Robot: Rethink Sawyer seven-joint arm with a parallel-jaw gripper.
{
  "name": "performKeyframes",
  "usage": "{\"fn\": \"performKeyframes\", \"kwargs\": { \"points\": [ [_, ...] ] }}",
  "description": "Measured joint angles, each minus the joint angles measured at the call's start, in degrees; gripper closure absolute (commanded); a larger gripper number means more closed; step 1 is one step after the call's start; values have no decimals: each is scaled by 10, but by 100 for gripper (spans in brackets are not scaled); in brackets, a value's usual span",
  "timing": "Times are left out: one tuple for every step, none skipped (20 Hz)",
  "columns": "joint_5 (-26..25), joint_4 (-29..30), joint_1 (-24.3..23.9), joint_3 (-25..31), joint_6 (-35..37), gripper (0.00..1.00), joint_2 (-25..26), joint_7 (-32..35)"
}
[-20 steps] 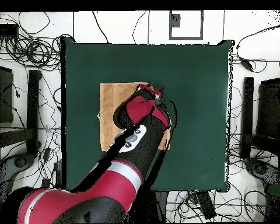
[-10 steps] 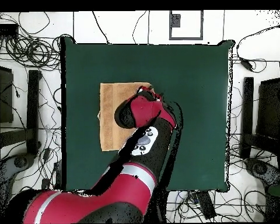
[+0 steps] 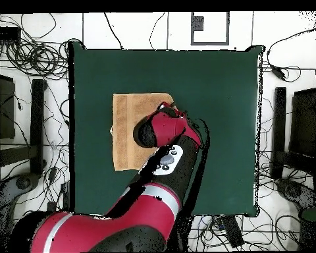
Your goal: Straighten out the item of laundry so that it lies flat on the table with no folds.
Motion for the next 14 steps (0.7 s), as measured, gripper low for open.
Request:
{"fn": "performKeyframes", "kwargs": {
  "points": [
    [0,0,0,0,0,0,0,0],
    [0,0,0,0,0,0,1,0],
    [1,1,0,0,0,0,1,0],
    [1,1,0,0,0,0,1,0],
    [2,1,0,0,0,0,1,0],
    [6,1,0,2,0,0,1,0],
    [7,1,0,3,0,0,1,0],
    [10,1,0,4,0,0,1,0],
    [16,2,0,7,0,0,1,0],
    [19,2,-1,9,0,0,1,0],
    [23,3,-1,13,0,0,1,0],
    [27,4,-2,17,0,0,1,0],
    [32,5,-5,26,0,0,1,0],
    [37,6,-9,35,0,0,1,0]
  ]
}}
